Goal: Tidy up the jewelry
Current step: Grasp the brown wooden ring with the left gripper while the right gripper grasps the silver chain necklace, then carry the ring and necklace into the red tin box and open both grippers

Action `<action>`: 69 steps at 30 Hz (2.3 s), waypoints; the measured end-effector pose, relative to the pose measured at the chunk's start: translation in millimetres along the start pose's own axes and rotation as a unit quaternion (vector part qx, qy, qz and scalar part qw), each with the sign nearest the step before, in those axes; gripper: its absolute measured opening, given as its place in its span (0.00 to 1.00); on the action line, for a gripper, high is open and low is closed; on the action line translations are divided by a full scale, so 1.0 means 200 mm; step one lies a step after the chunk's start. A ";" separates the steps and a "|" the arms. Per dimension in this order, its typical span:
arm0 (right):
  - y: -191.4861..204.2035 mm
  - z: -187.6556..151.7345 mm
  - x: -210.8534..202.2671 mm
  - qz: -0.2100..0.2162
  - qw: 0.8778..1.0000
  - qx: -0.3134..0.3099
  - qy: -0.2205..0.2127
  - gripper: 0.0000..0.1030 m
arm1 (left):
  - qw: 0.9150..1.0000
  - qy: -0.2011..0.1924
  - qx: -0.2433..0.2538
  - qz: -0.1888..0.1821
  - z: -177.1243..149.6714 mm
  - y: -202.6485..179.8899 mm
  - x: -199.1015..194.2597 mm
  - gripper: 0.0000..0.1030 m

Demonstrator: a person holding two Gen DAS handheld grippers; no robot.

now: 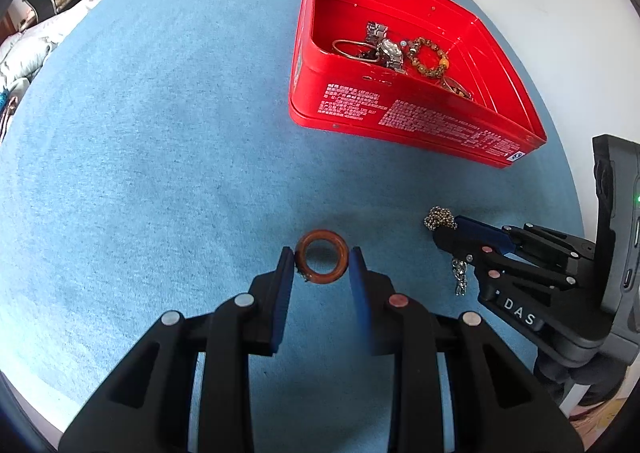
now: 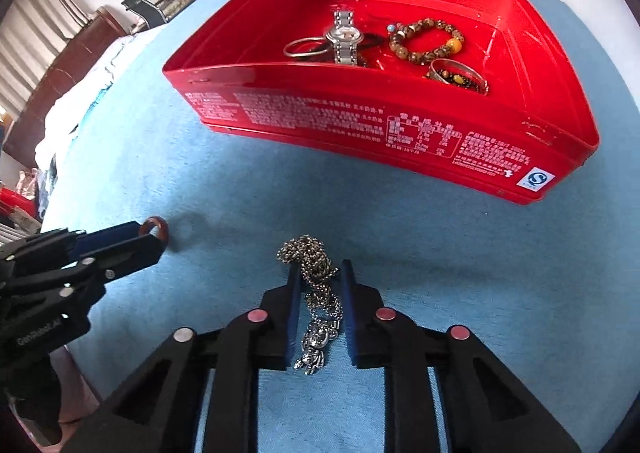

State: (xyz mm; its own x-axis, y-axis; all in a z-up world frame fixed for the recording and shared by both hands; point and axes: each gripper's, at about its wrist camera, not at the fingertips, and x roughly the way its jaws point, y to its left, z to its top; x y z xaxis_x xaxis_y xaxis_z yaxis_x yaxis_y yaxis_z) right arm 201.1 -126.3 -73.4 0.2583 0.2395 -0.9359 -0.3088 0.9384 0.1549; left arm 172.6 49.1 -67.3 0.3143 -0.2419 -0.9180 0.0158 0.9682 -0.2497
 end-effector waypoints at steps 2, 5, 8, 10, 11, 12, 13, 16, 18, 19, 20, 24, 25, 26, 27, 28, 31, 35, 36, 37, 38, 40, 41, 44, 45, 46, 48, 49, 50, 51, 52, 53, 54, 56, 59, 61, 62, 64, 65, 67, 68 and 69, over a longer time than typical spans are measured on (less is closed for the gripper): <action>-0.02 -0.01 -0.01 0.007 1.000 0.015 0.003 0.15 | 1.000 -0.002 0.000 0.001 0.00 0.00 -0.01 0.26; -0.04 -0.02 -0.03 0.016 0.999 0.027 0.008 0.14 | 1.000 -0.007 0.000 0.003 0.00 0.00 -0.02 0.26; -0.09 -0.05 -0.07 0.039 0.998 0.049 0.010 0.14 | 1.000 -0.008 -0.002 0.003 0.00 0.00 -0.03 0.26; -0.12 -0.07 -0.11 0.041 0.998 0.056 0.004 0.14 | 1.000 -0.010 -0.001 0.003 0.00 -0.01 -0.03 0.26; -0.14 -0.07 -0.14 0.044 0.997 0.061 0.000 0.14 | 1.000 -0.010 0.000 0.002 -0.01 -0.01 -0.04 0.26; -0.15 -0.08 -0.16 0.046 0.997 0.063 -0.004 0.14 | 1.000 -0.010 0.001 0.002 -0.01 -0.02 -0.04 0.26; -0.16 -0.09 -0.19 0.048 0.997 0.066 -0.010 0.14 | 1.000 -0.011 0.003 0.001 -0.01 -0.02 -0.04 0.26; -0.17 -0.12 -0.28 0.049 0.996 0.066 -0.028 0.14 | 1.000 -0.014 0.007 -0.001 -0.01 -0.03 -0.06 0.26; -0.18 -0.12 -0.34 0.049 0.996 0.064 -0.039 0.14 | 1.000 -0.017 0.011 -0.002 -0.01 -0.04 -0.08 0.26; -0.18 -0.12 -0.37 0.049 0.996 0.063 -0.046 0.14 | 1.000 -0.019 0.012 -0.003 -0.01 -0.05 -0.08 0.26; -0.17 -0.11 -0.40 0.049 0.996 0.062 -0.052 0.14 | 1.000 -0.022 0.015 -0.005 -0.01 -0.06 -0.10 0.26; -0.17 -0.11 -0.50 0.045 0.995 0.055 -0.073 0.14 | 0.999 -0.030 0.021 -0.009 0.00 -0.09 -0.14 0.26; -0.16 -0.11 -0.52 0.044 0.995 0.054 -0.078 0.14 | 0.999 -0.031 0.023 -0.011 0.01 -0.09 -0.15 0.26; -0.16 -0.10 -0.54 0.043 0.994 0.053 -0.081 0.14 | 0.999 -0.032 0.024 -0.012 0.01 -0.10 -0.16 0.26; -0.15 -0.09 -0.56 0.041 0.994 0.052 -0.086 0.14 | 0.999 -0.036 0.025 -0.012 0.02 -0.11 -0.17 0.26; -0.15 -0.09 -0.58 0.039 0.994 0.051 -0.089 0.14 | 0.999 -0.040 0.027 -0.011 0.03 -0.13 -0.19 0.26; -0.15 -0.06 -0.64 0.032 0.993 0.049 -0.100 0.14 | 0.998 -0.055 0.032 -0.011 0.06 -0.16 -0.24 0.26; -0.15 0.00 -0.68 0.024 0.992 0.049 -0.113 0.14 | 0.996 -0.077 0.037 -0.009 0.15 -0.21 -0.30 0.26; -0.15 0.02 -0.69 0.023 0.992 0.049 -0.118 0.14 | 0.996 -0.080 0.037 -0.010 0.17 -0.22 -0.31 0.26; -0.15 0.03 -0.71 0.020 0.991 0.049 -0.123 0.14 | 0.996 -0.084 0.037 -0.011 0.19 -0.23 -0.32 0.26; -0.16 0.05 -0.72 0.018 0.990 0.049 -0.128 0.14 | 0.995 -0.088 0.037 -0.011 0.21 -0.24 -0.33 0.26; -0.16 0.11 -0.74 0.015 0.989 0.049 -0.137 0.14 | 0.995 -0.097 0.038 -0.010 0.27 -0.26 -0.34 0.26; -0.17 0.12 -0.74 0.015 0.989 0.050 -0.139 0.14 | 0.994 -0.099 0.037 -0.010 0.29 -0.27 -0.35 0.26; -0.19 0.22 -0.74 0.011 0.988 0.053 -0.146 0.14 | 0.994 -0.104 0.038 -0.007 0.39 -0.29 -0.33 0.26; -0.19 0.24 -0.73 0.011 0.988 0.054 -0.147 0.14 | 0.994 -0.103 0.038 -0.006 0.43 -0.30 -0.32 0.26; -0.21 0.27 -0.71 0.012 0.987 0.056 -0.147 0.14 | 0.994 -0.102 0.037 -0.007 0.47 -0.31 -0.30 0.26; -0.24 0.34 -0.68 0.010 0.987 0.061 -0.148 0.13 | 0.994 -0.102 0.036 -0.009 0.55 -0.32 -0.26 0.26; -0.25 0.38 -0.66 0.007 0.987 0.063 -0.148 0.13 | 0.994 -0.101 0.037 -0.008 0.58 -0.33 -0.24 0.26; -0.26 0.40 -0.63 0.005 0.987 0.065 -0.147 0.13 | 0.994 -0.100 0.037 -0.007 0.61 -0.34 -0.22 0.26; -0.28 0.44 -0.60 0.003 0.987 0.067 -0.143 0.13 | 0.995 -0.094 0.037 -0.007 0.66 -0.34 -0.17 0.26; -0.30 0.47 -0.56 0.003 0.988 0.070 -0.137 0.13 | 0.995 -0.090 0.038 -0.007 0.70 -0.35 -0.14 0.26; -0.31 0.49 -0.54 0.003 0.989 0.071 -0.133 0.13 | 0.996 -0.085 0.039 -0.006 0.72 -0.35 -0.11 0.26; -0.33 0.53 -0.49 0.001 0.990 0.074 -0.124 0.13 | 0.996 -0.078 0.040 -0.005 0.75 -0.36 -0.07 0.26; -0.35 0.57 -0.42 -0.001 0.990 0.076 -0.115 0.12 | 0.997 -0.067 0.040 -0.002 0.79 -0.37 0.01 0.26; -0.39 0.62 -0.32 0.000 0.991 0.083 -0.102 0.12 | 0.998 -0.051 0.036 0.004 0.87 -0.37 0.13 0.26; -0.41 0.66 -0.27 -0.001 0.991 0.086 -0.100 0.13 | 0.999 -0.041 0.034 0.008 0.90 -0.38 0.19 0.27; -0.42 0.67 -0.26 -0.003 0.991 0.088 -0.102 0.14 | 0.999 -0.037 0.032 0.011 0.91 -0.37 0.21 0.28; -0.44 0.69 -0.25 -0.007 0.990 0.089 -0.105 0.19 | 0.999 -0.033 0.027 0.019 0.94 -0.36 0.25 0.36; -0.44 0.69 -0.25 -0.008 0.990 0.089 -0.106 0.19 | 0.999 -0.034 0.027 0.021 0.95 -0.35 0.26 0.38; -0.46 0.68 -0.25 -0.003 0.990 0.091 -0.107 0.19 | 0.999 -0.036 0.030 0.020 0.95 -0.35 0.26 0.41; -0.47 0.67 -0.25 -0.001 0.990 0.092 -0.107 0.19 | 0.999 -0.038 0.031 0.017 0.95 -0.34 0.25 0.46; -0.47 0.67 -0.26 -0.001 0.990 0.094 -0.107 0.19 | 0.999 -0.040 0.030 0.018 0.94 -0.34 0.23 0.48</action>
State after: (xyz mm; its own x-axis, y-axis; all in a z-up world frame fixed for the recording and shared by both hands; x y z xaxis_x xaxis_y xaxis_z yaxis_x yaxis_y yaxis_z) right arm 338.7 -193.8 2.2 0.4529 0.2660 -0.8510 -0.1379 0.9639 0.2279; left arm 365.3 -15.9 -35.0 0.3907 -0.2034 -0.8978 0.0586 0.9788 -0.1962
